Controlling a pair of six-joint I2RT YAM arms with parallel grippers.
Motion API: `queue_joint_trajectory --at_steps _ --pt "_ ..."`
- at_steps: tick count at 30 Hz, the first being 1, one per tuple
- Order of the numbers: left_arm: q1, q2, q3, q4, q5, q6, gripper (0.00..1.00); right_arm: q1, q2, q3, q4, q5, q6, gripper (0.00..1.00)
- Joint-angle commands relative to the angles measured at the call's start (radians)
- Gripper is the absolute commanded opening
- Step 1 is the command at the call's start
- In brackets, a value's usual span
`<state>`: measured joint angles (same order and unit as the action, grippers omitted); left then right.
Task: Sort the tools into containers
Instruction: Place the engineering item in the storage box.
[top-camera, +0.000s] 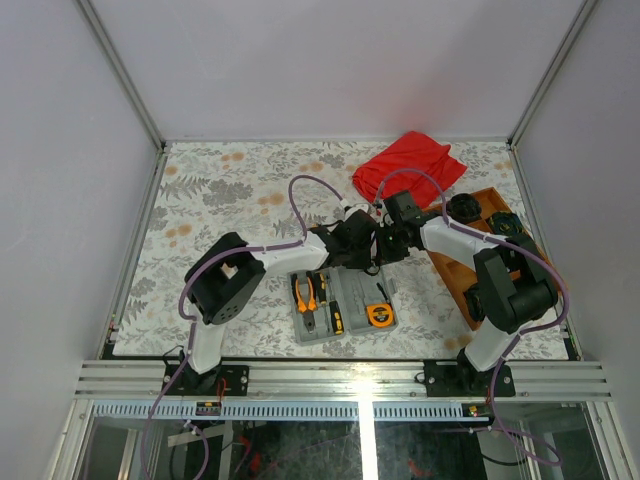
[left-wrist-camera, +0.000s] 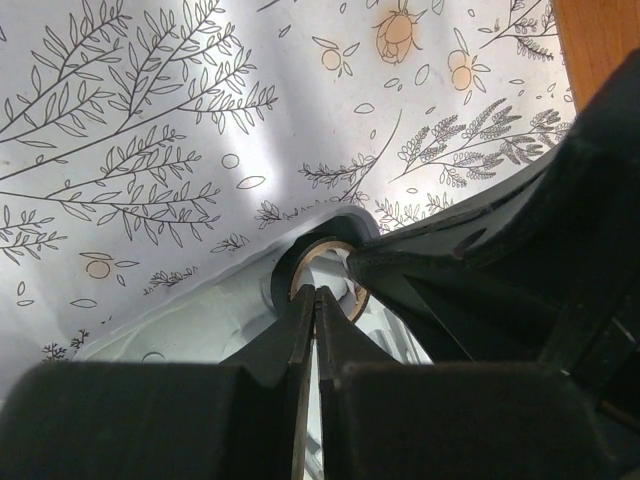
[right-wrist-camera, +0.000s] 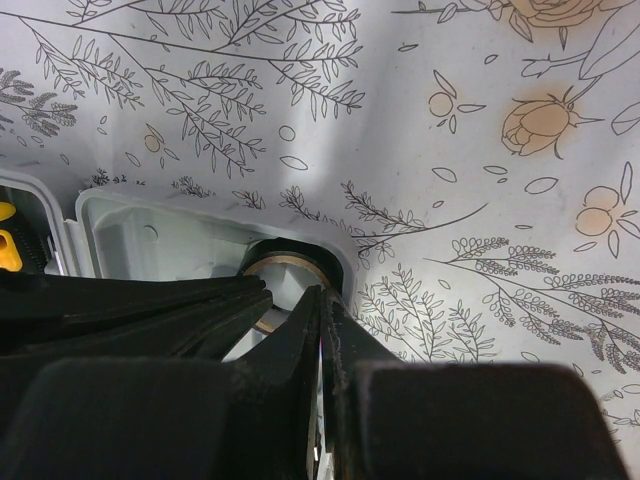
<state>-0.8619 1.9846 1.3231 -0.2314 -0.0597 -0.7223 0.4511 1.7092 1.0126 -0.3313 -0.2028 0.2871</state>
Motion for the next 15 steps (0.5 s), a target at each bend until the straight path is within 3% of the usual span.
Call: queue_joint_trajectory --at_steps 1,15 --pt "0.008 0.014 0.000 -0.052 -0.047 -0.002 0.00 -0.003 0.012 0.012 -0.030 0.012 -0.019 0.03" --pt "0.010 0.017 -0.144 0.008 -0.066 -0.038 0.00 -0.003 0.003 0.009 -0.048 0.037 -0.012 0.03"
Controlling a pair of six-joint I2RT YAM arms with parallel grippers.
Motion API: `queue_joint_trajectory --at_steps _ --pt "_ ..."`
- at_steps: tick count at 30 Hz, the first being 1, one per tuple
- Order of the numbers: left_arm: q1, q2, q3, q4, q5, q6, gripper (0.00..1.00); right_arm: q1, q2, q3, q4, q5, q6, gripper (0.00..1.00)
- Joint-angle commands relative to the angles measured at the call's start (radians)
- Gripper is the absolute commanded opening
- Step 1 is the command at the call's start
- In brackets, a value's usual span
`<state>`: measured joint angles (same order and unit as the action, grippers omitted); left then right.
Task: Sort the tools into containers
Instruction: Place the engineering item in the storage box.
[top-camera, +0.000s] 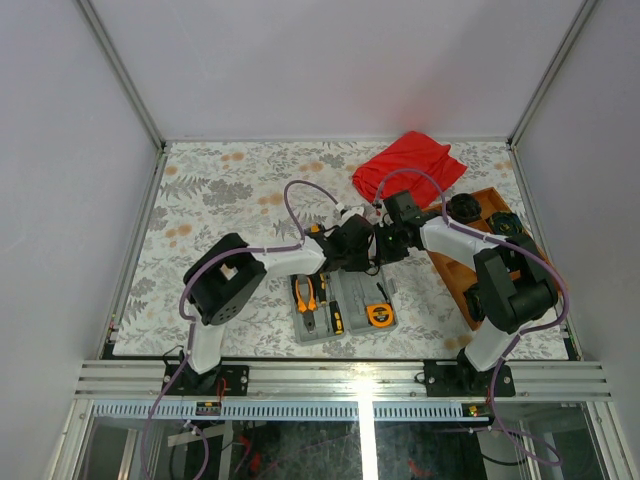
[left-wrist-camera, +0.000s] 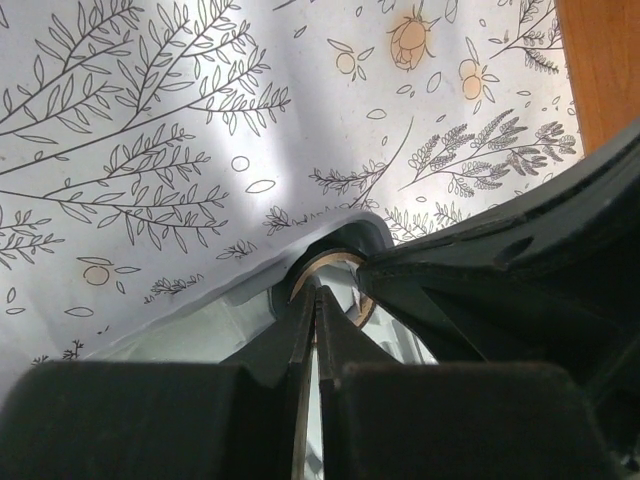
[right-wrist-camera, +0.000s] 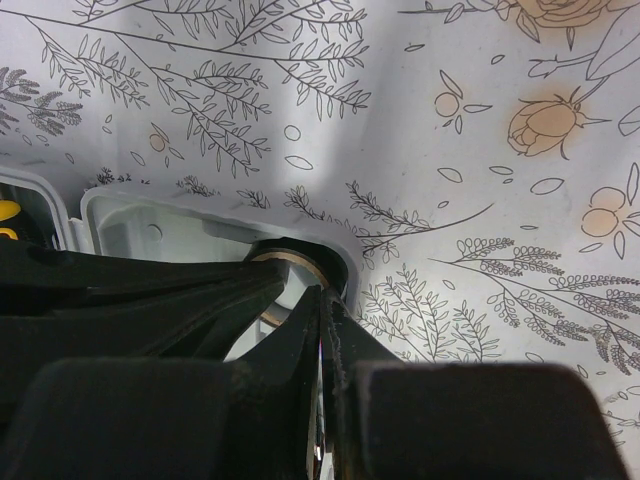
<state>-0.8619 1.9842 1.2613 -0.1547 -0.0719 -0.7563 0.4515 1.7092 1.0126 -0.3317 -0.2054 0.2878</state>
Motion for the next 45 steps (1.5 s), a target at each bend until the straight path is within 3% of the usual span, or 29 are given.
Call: queue_joint_trajectory --at_steps 1,12,19,26,32,39,45 --pt "0.010 0.019 -0.092 -0.061 -0.050 -0.007 0.00 -0.002 0.002 0.010 -0.050 0.042 -0.014 0.03" --pt "0.018 -0.025 -0.076 -0.041 -0.012 0.028 0.00 -0.003 -0.039 0.039 -0.055 0.008 -0.011 0.08" --pt "0.043 -0.111 0.077 -0.086 0.037 0.141 0.26 -0.003 -0.147 0.091 -0.035 0.023 0.016 0.15" --pt "0.078 -0.226 0.150 -0.162 0.008 0.220 0.36 -0.003 -0.289 0.056 0.015 0.059 0.033 0.25" --pt "0.227 -0.293 0.179 -0.266 -0.075 0.316 0.46 -0.002 -0.390 -0.052 -0.004 0.078 0.027 0.31" --pt "0.391 -0.217 0.250 -0.380 -0.062 0.446 0.62 -0.003 -0.506 -0.189 0.010 0.061 0.057 0.38" --pt "0.414 -0.097 0.293 -0.406 -0.038 0.533 0.77 -0.003 -0.551 -0.256 0.022 0.033 0.070 0.42"
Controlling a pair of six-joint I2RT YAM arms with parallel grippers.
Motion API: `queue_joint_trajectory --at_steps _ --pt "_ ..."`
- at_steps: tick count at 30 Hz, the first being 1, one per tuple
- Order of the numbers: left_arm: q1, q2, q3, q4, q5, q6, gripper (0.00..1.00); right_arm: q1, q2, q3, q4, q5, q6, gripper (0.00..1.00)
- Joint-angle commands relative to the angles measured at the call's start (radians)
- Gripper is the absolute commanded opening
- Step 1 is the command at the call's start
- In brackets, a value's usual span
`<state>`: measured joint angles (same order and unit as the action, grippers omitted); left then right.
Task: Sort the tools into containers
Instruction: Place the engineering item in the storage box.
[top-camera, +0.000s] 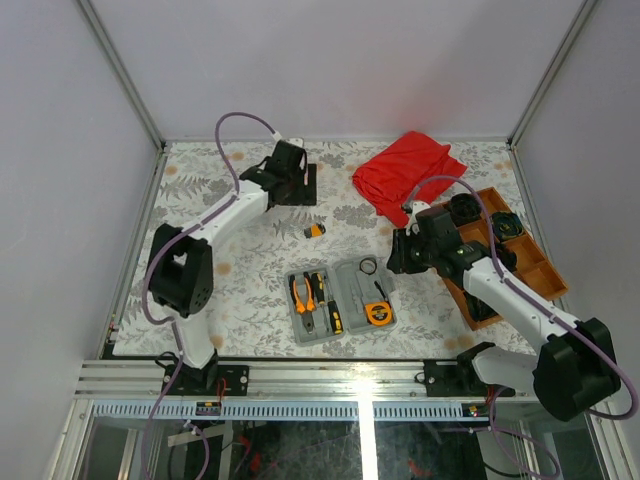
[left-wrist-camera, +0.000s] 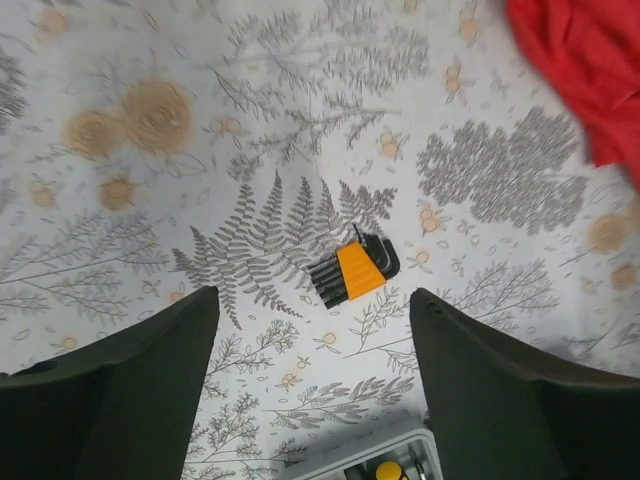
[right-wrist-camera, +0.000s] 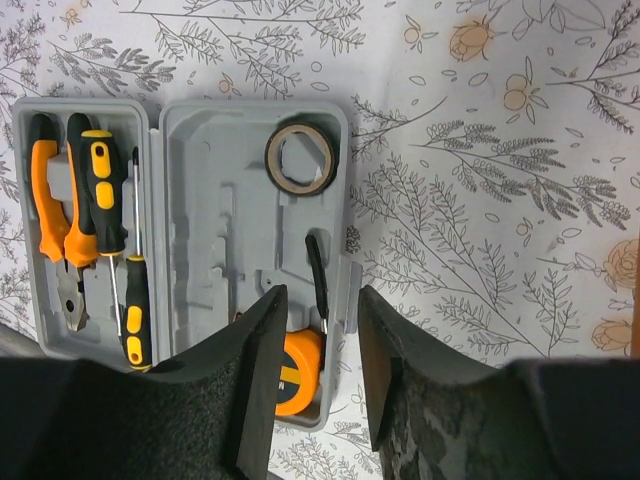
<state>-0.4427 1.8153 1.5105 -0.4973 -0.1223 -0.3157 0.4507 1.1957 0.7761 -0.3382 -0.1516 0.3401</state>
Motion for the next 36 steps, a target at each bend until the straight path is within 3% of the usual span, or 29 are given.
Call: queue_joint_trajectory --at_steps 1,12,26,30,36 --pt "-0.005 0.090 0.053 -0.066 0.014 0.091 0.79 -0.003 -0.042 -0.030 0.034 -0.025 0.023 0.42" --pt "-0.019 0.223 0.105 -0.070 -0.052 -0.025 0.92 -0.003 -0.082 -0.110 0.072 -0.037 0.062 0.46" --pt "-0.069 0.291 0.115 -0.099 -0.123 -0.176 0.89 -0.002 -0.062 -0.133 0.103 -0.044 0.068 0.47" --pt "-0.071 0.224 0.044 -0.075 -0.100 -0.202 0.88 -0.003 -0.047 -0.103 0.120 -0.051 0.056 0.48" --pt "-0.069 -0.044 -0.100 -0.028 -0.069 -0.196 0.87 -0.002 0.057 0.028 0.149 -0.068 0.001 0.54"
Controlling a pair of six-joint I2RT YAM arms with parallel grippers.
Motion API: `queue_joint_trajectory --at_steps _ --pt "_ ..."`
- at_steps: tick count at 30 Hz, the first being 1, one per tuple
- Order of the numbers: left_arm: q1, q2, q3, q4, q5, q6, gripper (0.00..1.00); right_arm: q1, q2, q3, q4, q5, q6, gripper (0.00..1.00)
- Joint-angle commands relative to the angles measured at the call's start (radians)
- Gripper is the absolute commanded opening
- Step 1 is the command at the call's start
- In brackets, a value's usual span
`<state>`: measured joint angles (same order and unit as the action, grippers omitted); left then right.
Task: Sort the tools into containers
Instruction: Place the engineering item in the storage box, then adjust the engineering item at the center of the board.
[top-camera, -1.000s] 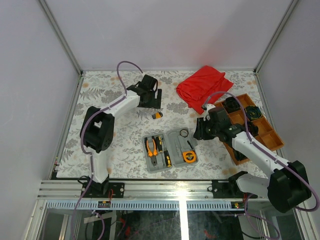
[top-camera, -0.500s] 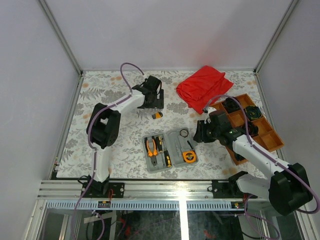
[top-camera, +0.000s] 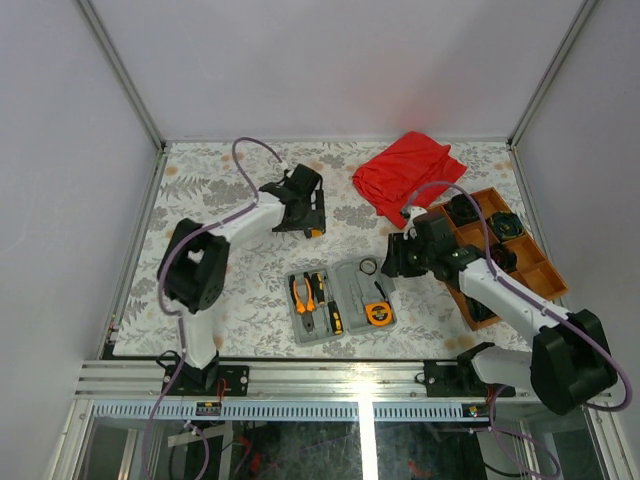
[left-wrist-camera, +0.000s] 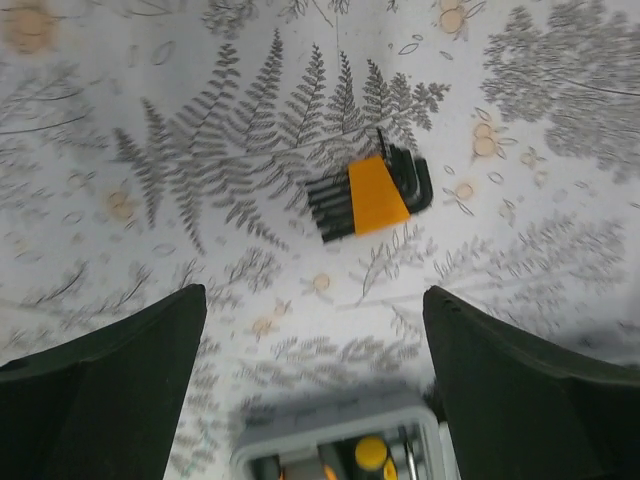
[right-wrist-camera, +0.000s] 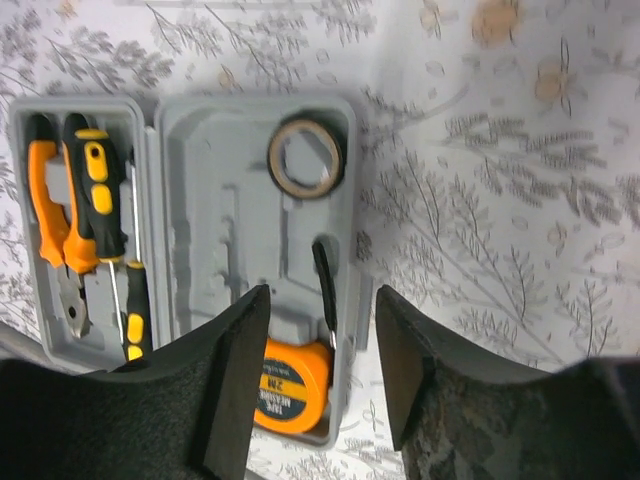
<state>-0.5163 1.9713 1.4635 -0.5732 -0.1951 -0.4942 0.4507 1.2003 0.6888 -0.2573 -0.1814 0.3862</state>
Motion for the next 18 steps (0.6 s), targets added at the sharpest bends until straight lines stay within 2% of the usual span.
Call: queue_joint_trajectory --at_steps 1,6,10,16,18 --pt "0.007 -0.248 -0.079 0.050 0.009 -0.015 0.87 -0.003 0.077 0.139 0.081 -0.046 -0.055 0.57" --pt "0.043 -0.531 -0.242 0.089 0.049 0.003 0.88 -0.003 0.240 0.278 0.136 -0.122 -0.129 0.65" --pt "0.109 -0.684 -0.374 0.104 0.077 0.021 0.89 0.026 0.408 0.450 0.110 -0.188 -0.236 0.68" --pt "0.218 -0.781 -0.466 0.092 0.082 0.067 0.89 0.112 0.649 0.691 0.033 -0.111 -0.424 0.68" --pt "0.246 -0.795 -0.488 0.094 0.084 0.062 0.89 0.115 0.709 0.740 0.033 -0.130 -0.473 0.68"
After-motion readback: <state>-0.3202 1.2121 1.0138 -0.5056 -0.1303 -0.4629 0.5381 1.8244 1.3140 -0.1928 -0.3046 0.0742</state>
